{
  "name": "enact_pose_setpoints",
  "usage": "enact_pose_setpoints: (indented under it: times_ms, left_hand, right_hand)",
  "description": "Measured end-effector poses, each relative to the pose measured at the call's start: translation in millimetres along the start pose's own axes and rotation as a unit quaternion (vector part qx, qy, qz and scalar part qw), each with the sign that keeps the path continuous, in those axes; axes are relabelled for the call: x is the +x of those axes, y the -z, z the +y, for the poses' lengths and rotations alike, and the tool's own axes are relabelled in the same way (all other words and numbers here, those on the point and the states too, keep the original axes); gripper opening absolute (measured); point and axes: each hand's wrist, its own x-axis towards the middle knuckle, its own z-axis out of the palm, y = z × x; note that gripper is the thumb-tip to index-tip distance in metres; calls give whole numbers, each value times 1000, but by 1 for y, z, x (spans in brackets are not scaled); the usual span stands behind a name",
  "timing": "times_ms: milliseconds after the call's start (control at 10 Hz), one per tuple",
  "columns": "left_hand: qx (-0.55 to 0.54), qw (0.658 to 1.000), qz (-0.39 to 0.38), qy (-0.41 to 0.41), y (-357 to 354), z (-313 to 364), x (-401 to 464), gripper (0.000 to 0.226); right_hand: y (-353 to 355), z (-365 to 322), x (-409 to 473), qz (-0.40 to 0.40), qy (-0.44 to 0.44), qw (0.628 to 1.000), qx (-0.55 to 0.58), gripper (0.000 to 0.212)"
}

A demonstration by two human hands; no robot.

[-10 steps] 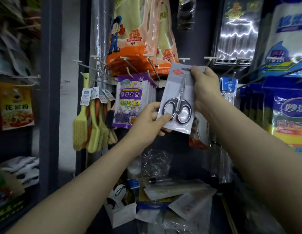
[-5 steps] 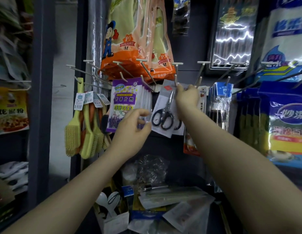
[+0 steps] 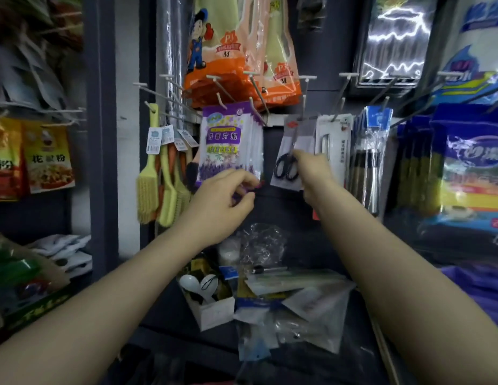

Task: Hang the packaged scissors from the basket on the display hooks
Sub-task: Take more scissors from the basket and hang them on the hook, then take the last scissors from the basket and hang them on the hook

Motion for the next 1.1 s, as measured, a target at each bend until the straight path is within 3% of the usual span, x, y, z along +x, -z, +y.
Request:
enact_pose_setpoints:
  times_ms: [100, 200, 400, 600, 800, 900, 1000, 1100]
  left_hand:
    - [-24, 999, -20, -7, 6, -2, -31, 20]
    - [-60, 997, -57, 6, 8, -9, -74, 21]
    - [-146, 976, -143, 78, -11, -30, -184, 19]
    - [-228, 912, -264, 218, -56, -54, -341, 25]
    - [-180, 815, -427, 347, -105, -63, -474, 22]
    - [-139, 774, -451, 421, -130, -67, -524, 25]
    - [-101, 744, -469, 465, -151, -73, -554, 26]
    - [-85, 744, -460, 477, -165, -80, -570, 26]
  right_hand:
    - [17, 23, -67, -34, 37, 999, -2, 34]
    - [33, 53, -137, -114, 23, 993, 18, 8]
    - [57, 124, -267, -273, -145, 951, -24, 16]
    - [74, 251, -372, -292, -355, 884, -86, 16]
    - [94, 396, -460, -299, -478, 795, -223, 25]
    - [100, 454, -498, -347, -492, 747, -282, 25]
    - [93, 521, -528, -423, -408, 731, -347, 27]
    - [76, 558, -540, -493, -340, 728, -335, 38]
